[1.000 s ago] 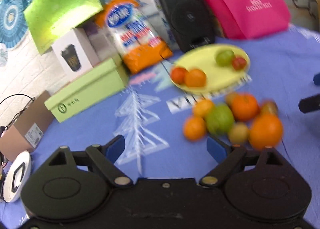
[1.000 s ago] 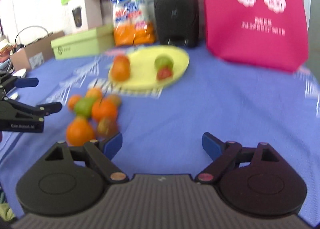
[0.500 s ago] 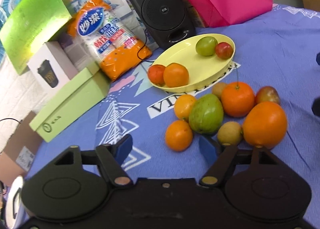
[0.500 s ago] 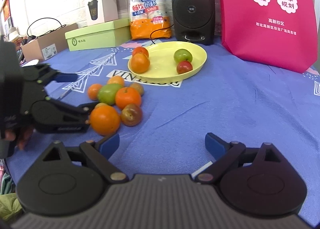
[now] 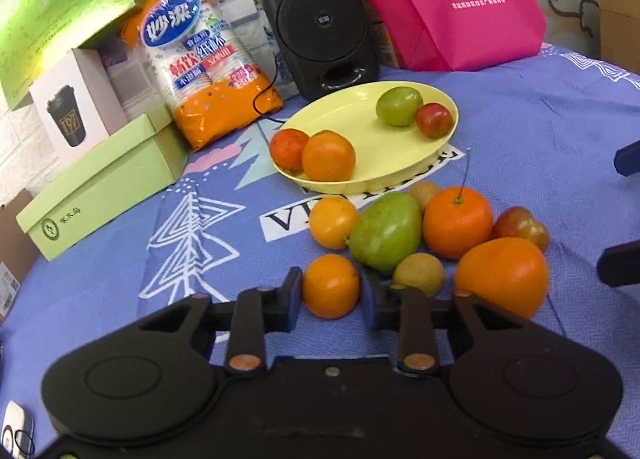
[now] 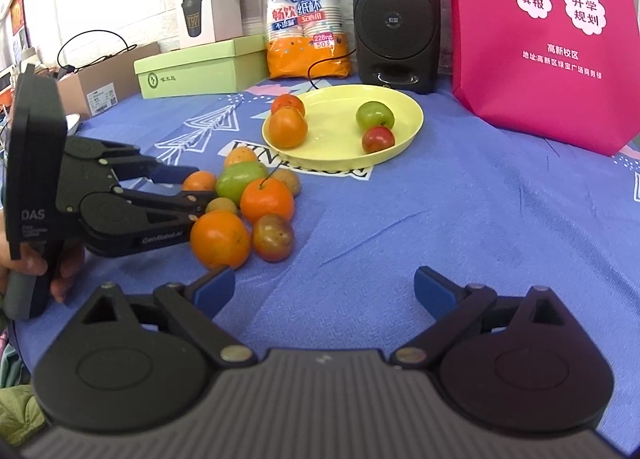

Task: Organize fruits
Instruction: 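Grasp a tangerine with the left tool while the right tool grasps a dark red fruit, then place both held fruits on the yellow plate and open both tools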

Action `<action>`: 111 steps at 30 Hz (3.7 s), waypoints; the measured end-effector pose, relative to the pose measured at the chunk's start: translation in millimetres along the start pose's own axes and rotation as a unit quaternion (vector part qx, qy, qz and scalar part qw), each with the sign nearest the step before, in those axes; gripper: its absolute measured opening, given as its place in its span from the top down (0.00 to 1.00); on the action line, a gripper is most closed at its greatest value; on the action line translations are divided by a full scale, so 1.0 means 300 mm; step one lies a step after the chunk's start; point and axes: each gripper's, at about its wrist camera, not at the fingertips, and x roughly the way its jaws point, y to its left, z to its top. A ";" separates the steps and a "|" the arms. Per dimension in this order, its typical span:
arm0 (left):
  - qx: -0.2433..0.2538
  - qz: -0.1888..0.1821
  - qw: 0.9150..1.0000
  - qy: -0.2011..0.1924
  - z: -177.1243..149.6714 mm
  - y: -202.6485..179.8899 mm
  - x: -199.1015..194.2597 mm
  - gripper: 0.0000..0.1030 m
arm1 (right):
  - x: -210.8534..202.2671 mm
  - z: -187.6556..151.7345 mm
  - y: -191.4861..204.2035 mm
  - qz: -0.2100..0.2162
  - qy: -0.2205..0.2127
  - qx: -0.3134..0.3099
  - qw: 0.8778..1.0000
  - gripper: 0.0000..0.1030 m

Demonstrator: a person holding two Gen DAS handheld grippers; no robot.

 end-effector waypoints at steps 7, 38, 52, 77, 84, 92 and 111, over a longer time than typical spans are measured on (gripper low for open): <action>-0.022 0.006 1.000 0.004 -0.019 0.015 -0.040 0.71 | 0.003 0.013 0.018 -0.004 0.000 -0.026 1.000 0.06; -0.077 0.029 0.997 0.008 -0.085 0.062 -0.123 0.71 | 0.124 0.055 0.080 0.008 0.032 -0.106 0.994 0.44; -0.077 0.027 0.997 0.009 -0.083 0.071 -0.126 0.71 | 0.155 0.061 0.117 0.018 0.017 -0.103 0.994 0.73; -0.017 -0.029 0.998 -0.046 0.356 0.128 -0.015 0.71 | 0.110 0.323 -0.051 0.019 -0.045 -0.071 0.996 0.74; -0.014 -0.073 0.997 0.000 0.480 0.144 0.268 0.71 | 0.290 0.400 -0.044 0.024 -0.010 -0.100 0.995 0.74; -0.045 -0.083 0.995 0.031 0.447 0.146 0.426 0.64 | 0.402 0.393 -0.047 0.018 0.012 -0.104 0.994 0.71; -0.076 0.024 0.995 -0.063 0.282 0.245 0.009 0.02 | 0.076 0.261 -0.115 -0.005 -0.073 -0.026 0.997 0.27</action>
